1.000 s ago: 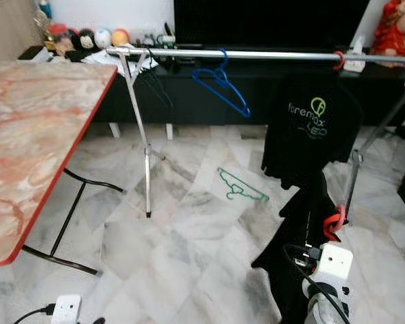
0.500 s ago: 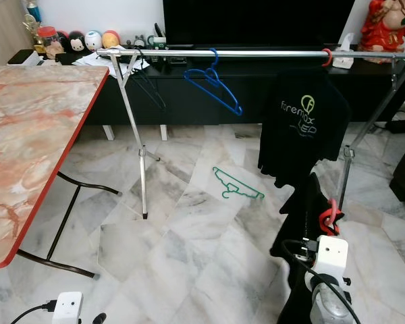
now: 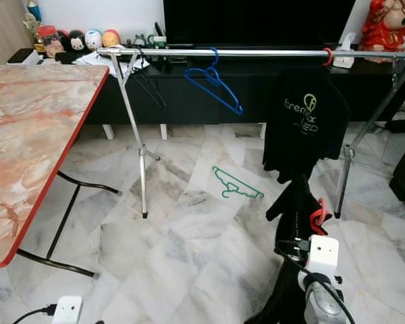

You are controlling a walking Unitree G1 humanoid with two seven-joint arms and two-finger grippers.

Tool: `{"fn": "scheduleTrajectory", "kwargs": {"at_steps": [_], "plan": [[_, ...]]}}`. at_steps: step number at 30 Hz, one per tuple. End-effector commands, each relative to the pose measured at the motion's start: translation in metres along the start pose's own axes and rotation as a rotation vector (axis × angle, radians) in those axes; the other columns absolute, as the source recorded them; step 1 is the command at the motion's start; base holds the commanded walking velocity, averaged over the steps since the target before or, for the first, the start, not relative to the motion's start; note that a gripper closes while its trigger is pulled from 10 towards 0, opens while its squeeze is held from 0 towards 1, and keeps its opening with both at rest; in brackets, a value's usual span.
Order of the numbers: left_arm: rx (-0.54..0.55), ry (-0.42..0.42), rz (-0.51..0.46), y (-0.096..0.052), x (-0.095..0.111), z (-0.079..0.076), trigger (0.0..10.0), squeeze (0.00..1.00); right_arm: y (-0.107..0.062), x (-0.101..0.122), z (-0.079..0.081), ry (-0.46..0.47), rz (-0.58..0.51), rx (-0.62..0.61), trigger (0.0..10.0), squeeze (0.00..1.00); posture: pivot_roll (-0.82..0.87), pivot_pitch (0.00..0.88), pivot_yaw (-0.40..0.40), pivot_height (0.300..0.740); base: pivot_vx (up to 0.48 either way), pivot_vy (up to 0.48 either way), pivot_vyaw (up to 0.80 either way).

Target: Hang hanger

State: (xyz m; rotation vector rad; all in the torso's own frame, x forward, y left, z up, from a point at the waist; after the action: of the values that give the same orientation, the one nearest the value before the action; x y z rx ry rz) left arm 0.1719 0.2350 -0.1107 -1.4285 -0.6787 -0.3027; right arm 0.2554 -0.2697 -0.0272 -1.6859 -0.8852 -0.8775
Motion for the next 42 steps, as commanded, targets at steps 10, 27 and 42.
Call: {"fn": "scheduleTrajectory", "kwargs": {"at_steps": [10,27,42], "plan": [[-0.029,0.010,-0.011,0.001,0.003,-0.011,10.0,0.00,-0.009,-0.014,-0.020,-0.009,-0.006,-0.020,10.0,0.00,-0.07,0.047,-0.038,0.740,0.000,-0.480,0.00],[-0.026,-0.003,-0.010,0.001,0.001,-0.013,10.0,0.00,-0.007,-0.004,-0.013,-0.012,-0.053,-0.002,10.0,0.00,-0.07,0.049,-0.040,0.740,0.000,-0.078,0.00],[-0.026,-0.007,0.004,0.000,-0.003,-0.013,10.0,0.00,-0.012,-0.016,-0.019,-0.025,-0.025,0.012,10.0,0.00,-0.06,0.052,-0.043,0.740,0.000,0.000,0.00]]}}
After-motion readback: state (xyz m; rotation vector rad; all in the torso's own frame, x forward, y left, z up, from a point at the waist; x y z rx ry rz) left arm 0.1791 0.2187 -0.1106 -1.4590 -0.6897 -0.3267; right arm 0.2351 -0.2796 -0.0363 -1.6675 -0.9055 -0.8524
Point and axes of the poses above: a point about 5 cm out from each wrist's last joint towards the gripper, its own y axis pointing out of the wrist towards the gripper, its own x axis along the axis of the wrist's last joint, z = x × y, the point moved 3 cm from there along y, pointing out of the wrist towards the gripper, and after that the axes turned 13 degrees about -y, right-handed, at the moved point
